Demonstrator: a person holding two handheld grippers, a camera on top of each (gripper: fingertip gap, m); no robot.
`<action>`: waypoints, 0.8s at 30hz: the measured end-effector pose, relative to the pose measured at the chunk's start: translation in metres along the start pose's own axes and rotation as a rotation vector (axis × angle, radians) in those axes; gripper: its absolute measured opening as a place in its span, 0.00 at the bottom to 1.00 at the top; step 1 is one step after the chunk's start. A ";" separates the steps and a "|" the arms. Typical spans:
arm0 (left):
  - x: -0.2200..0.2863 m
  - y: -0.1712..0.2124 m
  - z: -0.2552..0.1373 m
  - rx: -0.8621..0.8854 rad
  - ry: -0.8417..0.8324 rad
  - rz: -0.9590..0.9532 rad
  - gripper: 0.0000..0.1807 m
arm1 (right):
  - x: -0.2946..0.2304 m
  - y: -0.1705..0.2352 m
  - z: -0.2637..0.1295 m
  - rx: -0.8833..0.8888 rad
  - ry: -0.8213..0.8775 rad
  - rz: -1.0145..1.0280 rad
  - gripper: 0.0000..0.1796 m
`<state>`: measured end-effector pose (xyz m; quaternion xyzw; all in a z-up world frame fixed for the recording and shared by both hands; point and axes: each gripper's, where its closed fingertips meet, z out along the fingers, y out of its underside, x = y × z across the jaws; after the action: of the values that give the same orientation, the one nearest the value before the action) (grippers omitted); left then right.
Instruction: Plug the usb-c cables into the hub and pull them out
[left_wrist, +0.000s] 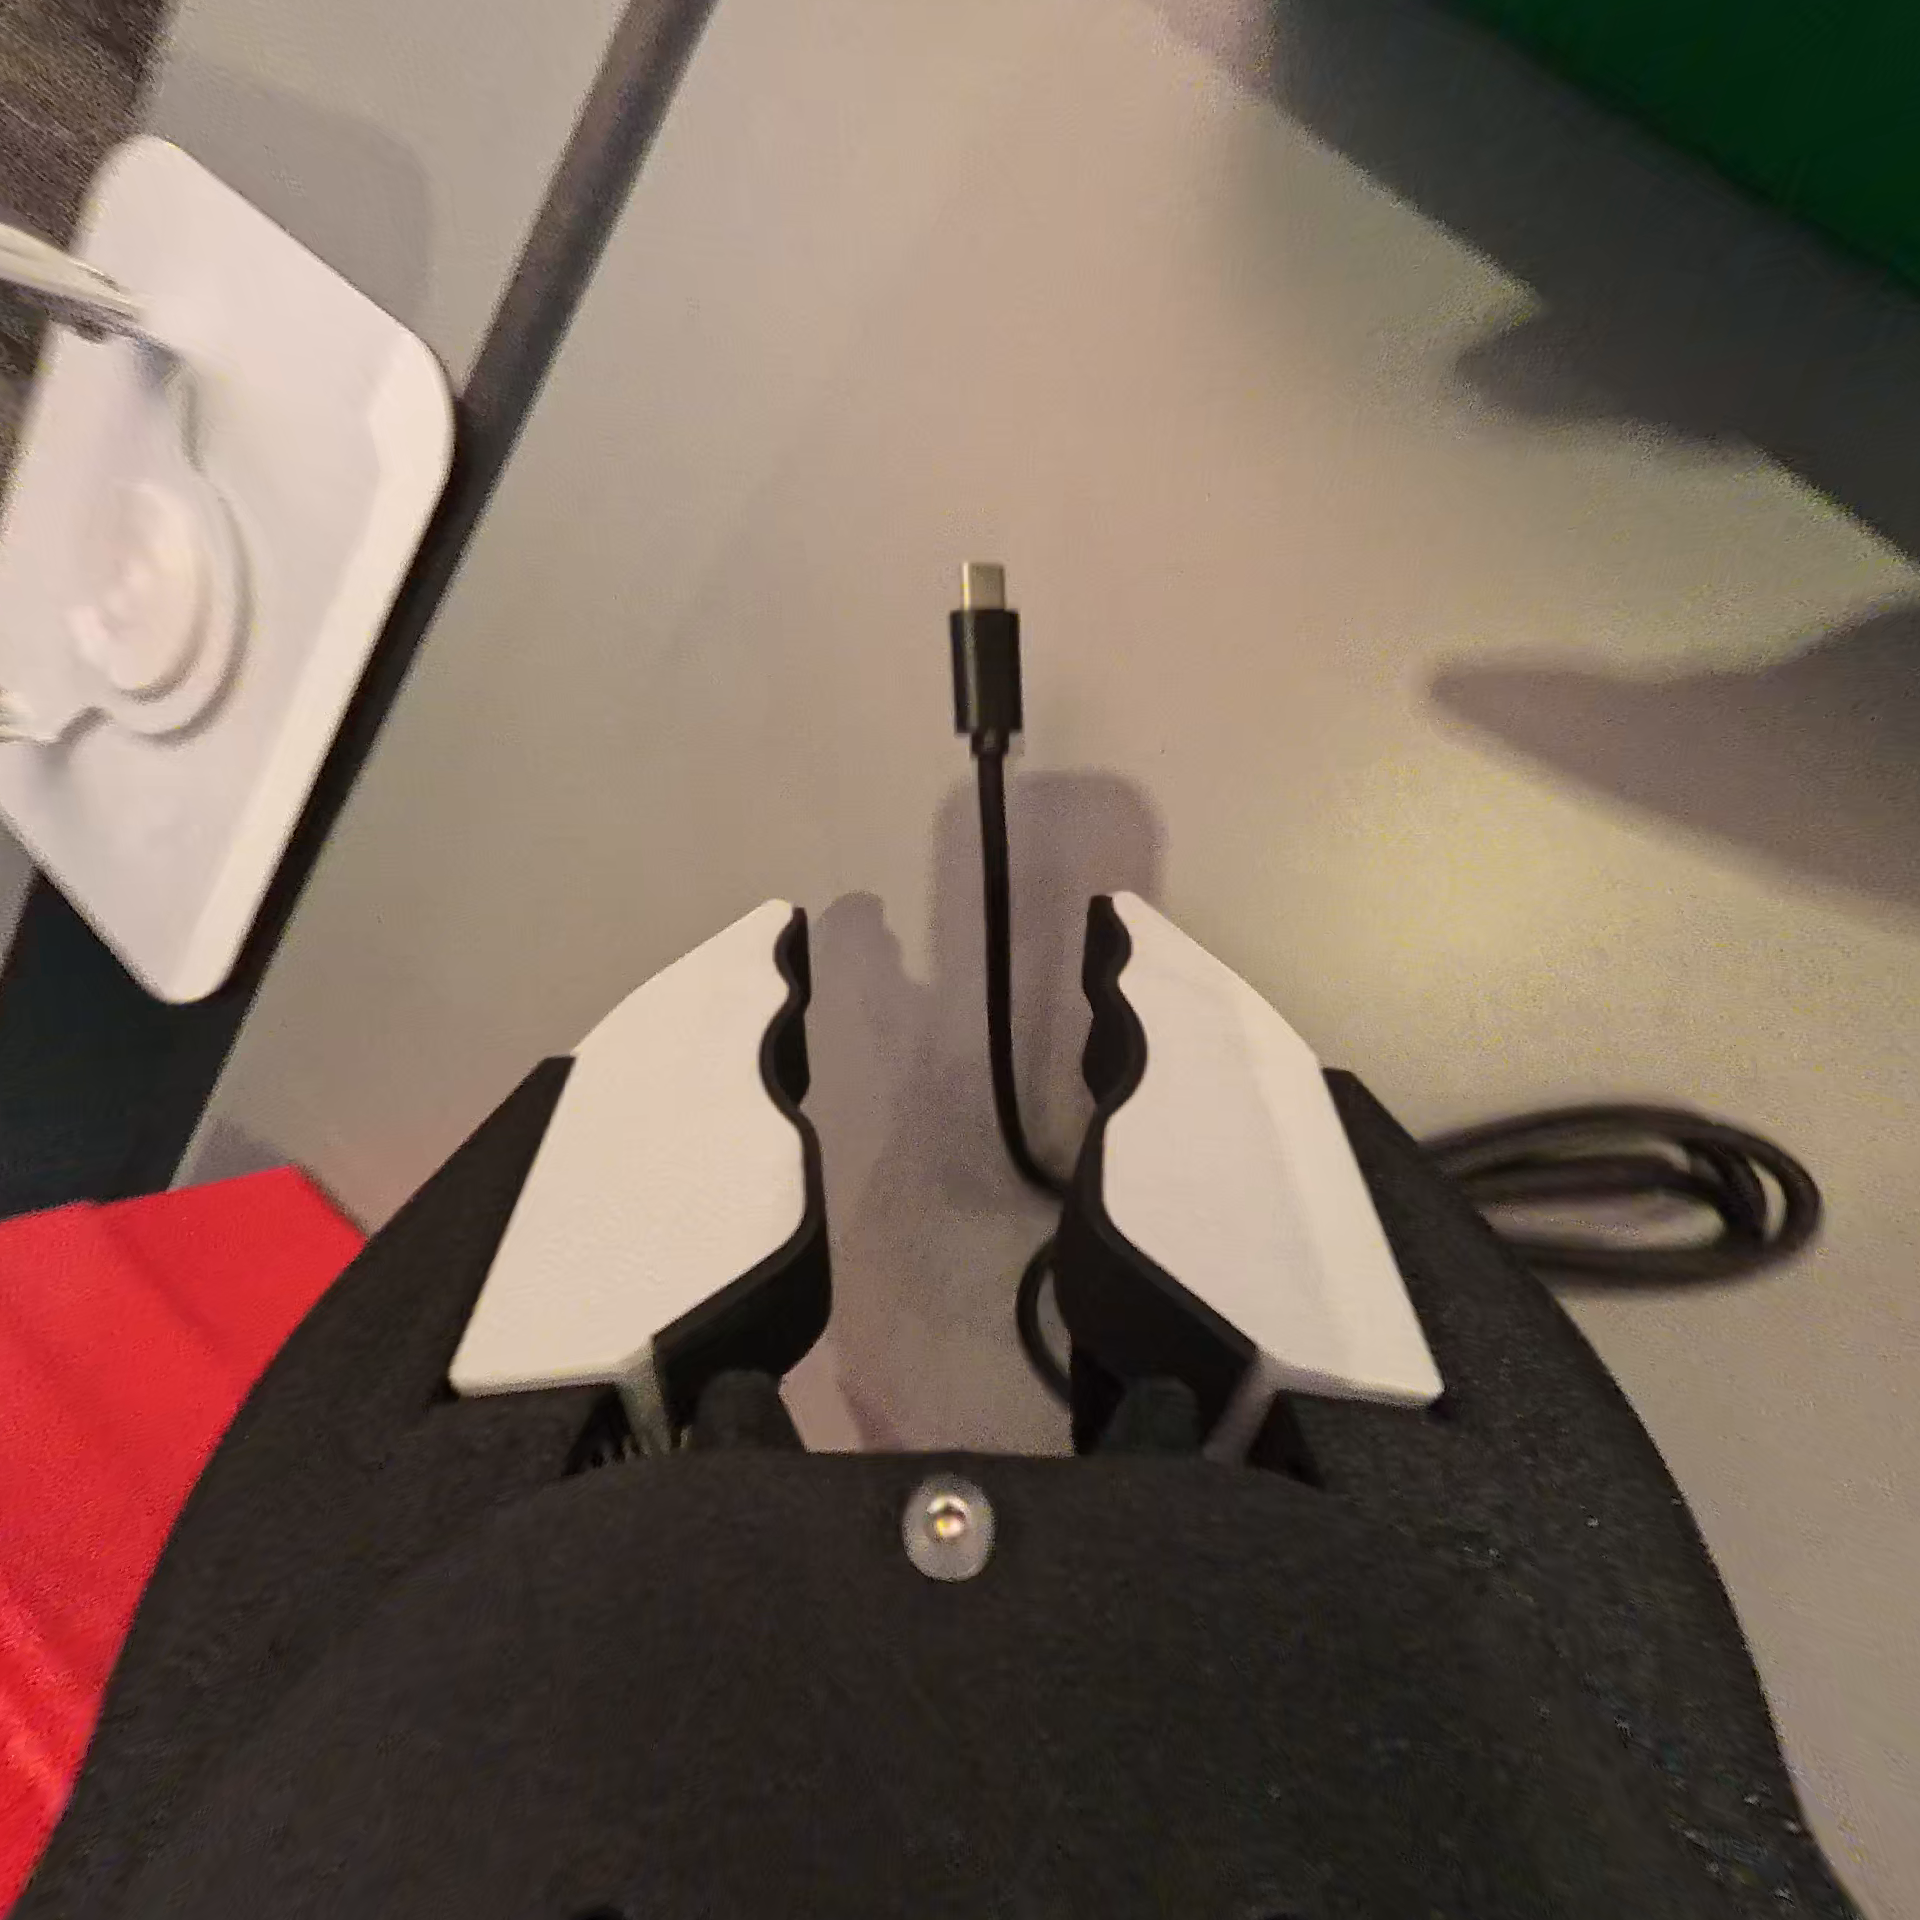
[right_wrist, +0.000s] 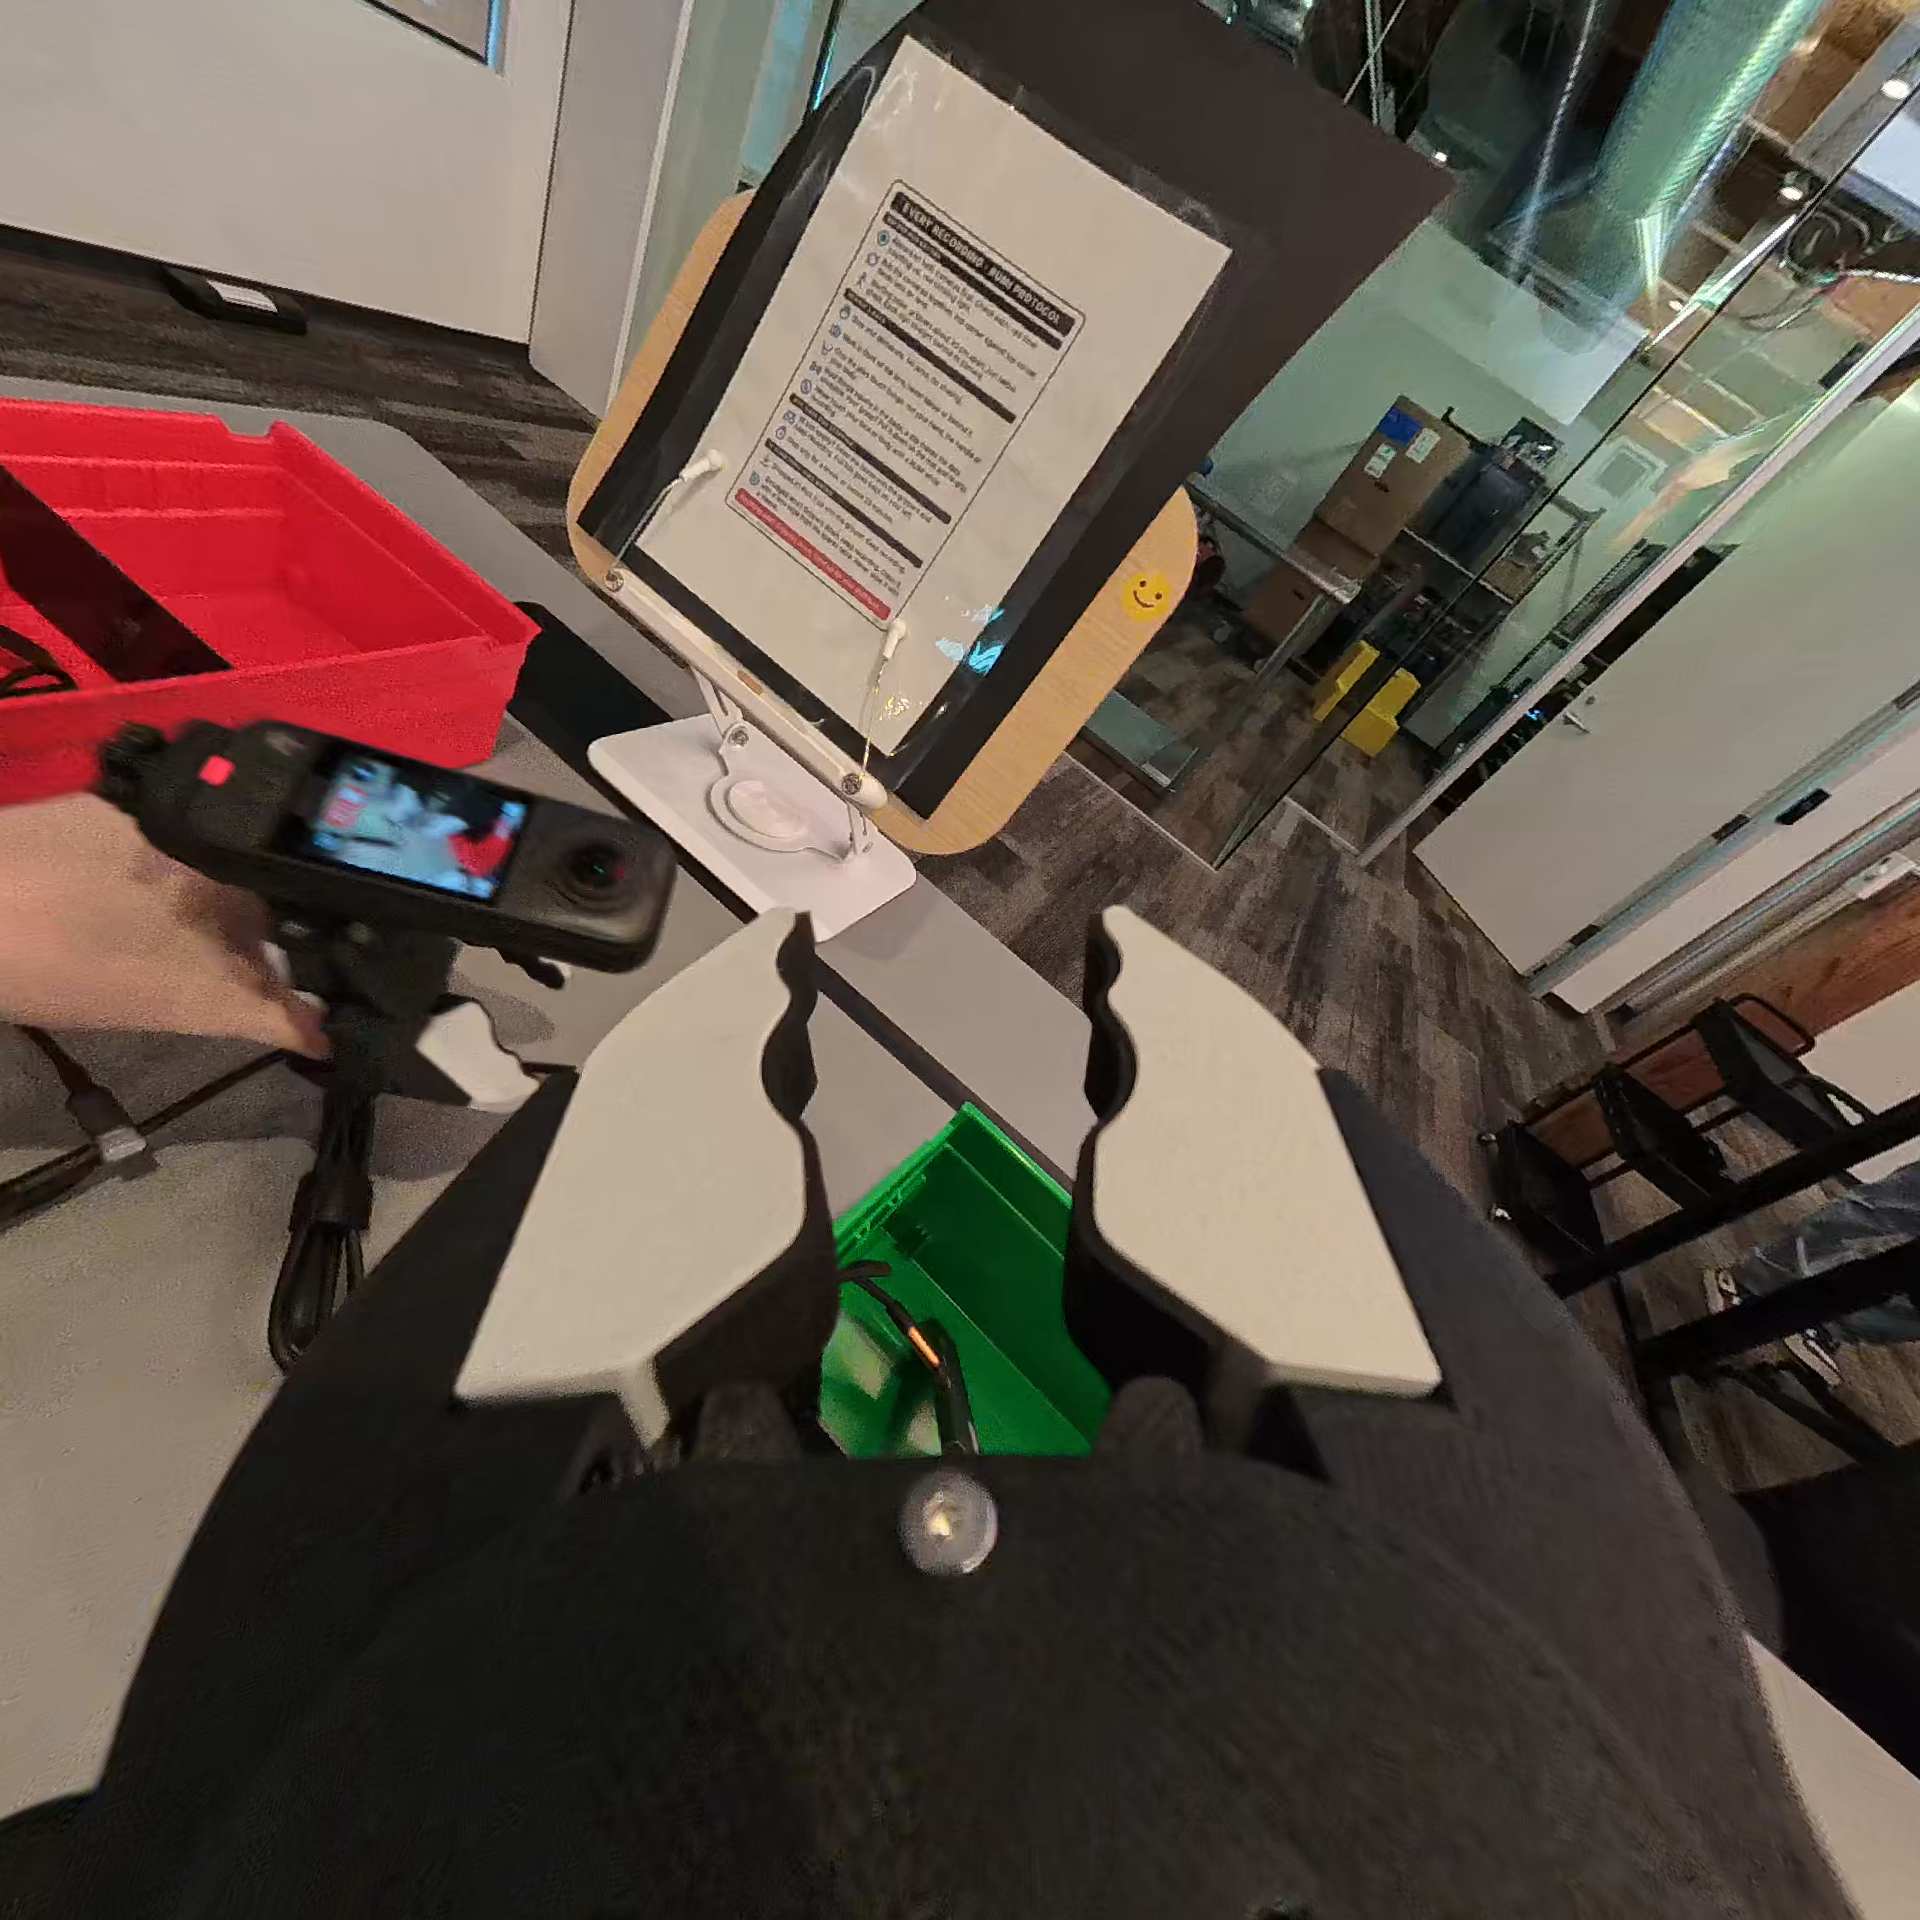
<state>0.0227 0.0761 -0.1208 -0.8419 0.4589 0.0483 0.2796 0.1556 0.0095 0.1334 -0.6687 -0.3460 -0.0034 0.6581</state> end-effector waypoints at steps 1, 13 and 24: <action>0.003 -0.001 0.013 -0.022 0.018 -0.006 0.27 | 0.001 0.002 -0.001 -0.006 0.003 -0.001 0.28; -0.009 -0.058 -0.102 0.521 0.054 -0.002 0.02 | 0.012 -0.026 0.013 0.146 0.069 0.083 0.28; 0.012 -0.052 -0.293 1.182 0.549 0.096 0.02 | -0.145 -0.068 0.030 0.391 -0.763 0.088 0.27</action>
<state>0.0203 -0.0620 0.1430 -0.5064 0.5001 -0.4166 0.5656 0.0001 -0.0381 0.1226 -0.4988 -0.5300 0.3377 0.5969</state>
